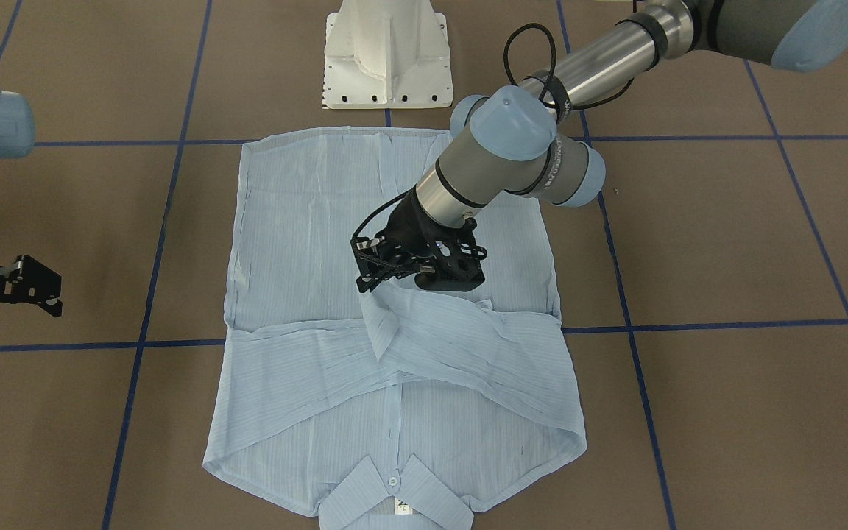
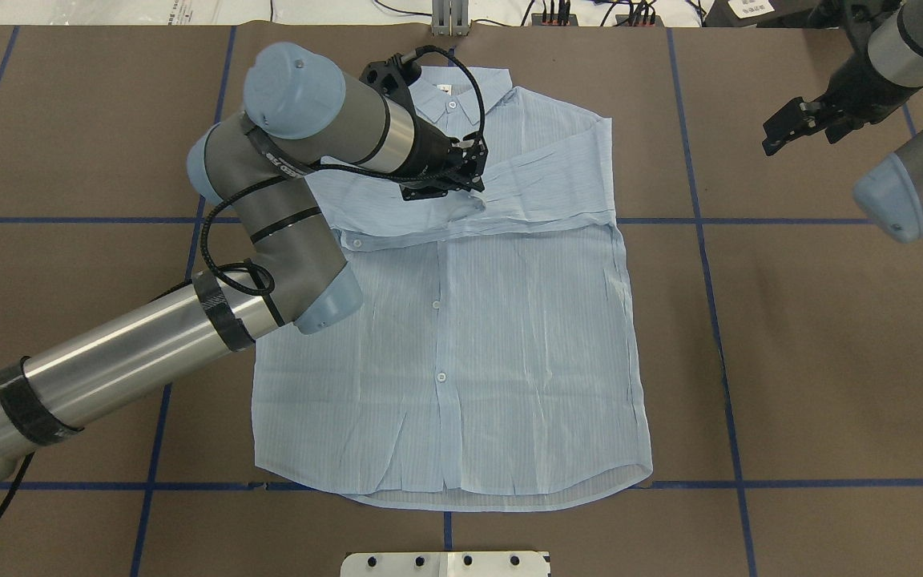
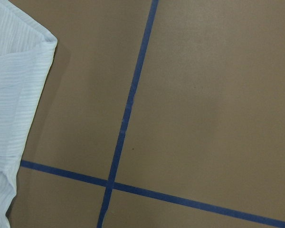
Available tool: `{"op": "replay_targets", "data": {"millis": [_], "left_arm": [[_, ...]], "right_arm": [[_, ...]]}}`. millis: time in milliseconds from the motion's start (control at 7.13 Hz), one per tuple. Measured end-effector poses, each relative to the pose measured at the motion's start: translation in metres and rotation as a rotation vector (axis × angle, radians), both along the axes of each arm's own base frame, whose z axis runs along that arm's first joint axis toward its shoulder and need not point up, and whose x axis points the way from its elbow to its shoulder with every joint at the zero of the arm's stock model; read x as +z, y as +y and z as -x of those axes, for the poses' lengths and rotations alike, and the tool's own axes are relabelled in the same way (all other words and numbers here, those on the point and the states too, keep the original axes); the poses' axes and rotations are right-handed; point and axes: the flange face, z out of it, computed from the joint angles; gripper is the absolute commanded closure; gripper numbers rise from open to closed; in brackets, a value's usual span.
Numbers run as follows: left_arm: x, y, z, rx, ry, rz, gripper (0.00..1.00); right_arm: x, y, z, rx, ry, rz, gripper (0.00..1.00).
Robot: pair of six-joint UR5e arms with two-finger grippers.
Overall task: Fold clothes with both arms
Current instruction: 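Carry the sleeve across the shirt body with the left gripper, then release the sleeve and move both grippers to the hem corners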
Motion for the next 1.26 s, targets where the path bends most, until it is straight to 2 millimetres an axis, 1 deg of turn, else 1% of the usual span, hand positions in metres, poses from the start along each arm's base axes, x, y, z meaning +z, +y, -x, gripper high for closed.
{"op": "replay_targets", "data": {"millis": [140,281,421,561,701,842,982,1122,1262], "left_arm": [[-0.002,0.014,-0.024,0.009,-0.008,-0.003,0.02],[-0.004,0.031,-0.048,0.010,-0.016,-0.009,0.00],[-0.006,0.047,-0.067,0.007,-0.021,-0.017,0.00],[-0.013,0.063,-0.083,0.009,-0.019,-0.039,0.00],[-0.022,0.074,-0.091,0.026,-0.017,-0.071,0.00],[-0.024,0.081,-0.095,0.058,-0.019,-0.091,0.00],[-0.018,0.086,-0.095,0.098,-0.027,-0.099,0.00],[-0.004,0.091,-0.090,0.124,-0.051,-0.101,0.00],[0.010,0.098,-0.077,0.142,-0.099,-0.110,0.00]], "right_arm": [[0.000,0.000,0.000,0.000,0.000,0.001,0.00],[0.001,0.000,0.000,0.000,0.000,0.001,0.00],[0.001,0.000,0.000,-0.001,0.001,0.001,0.00],[0.001,0.000,0.000,-0.001,0.001,0.002,0.00],[0.001,0.000,0.000,-0.001,0.001,0.002,0.00],[0.001,0.000,0.000,0.002,0.000,0.003,0.00],[-0.003,0.003,0.003,0.013,-0.006,0.013,0.00],[-0.014,0.011,0.011,0.037,-0.021,0.032,0.00],[-0.029,0.031,0.025,0.060,-0.043,0.057,0.00]]}}
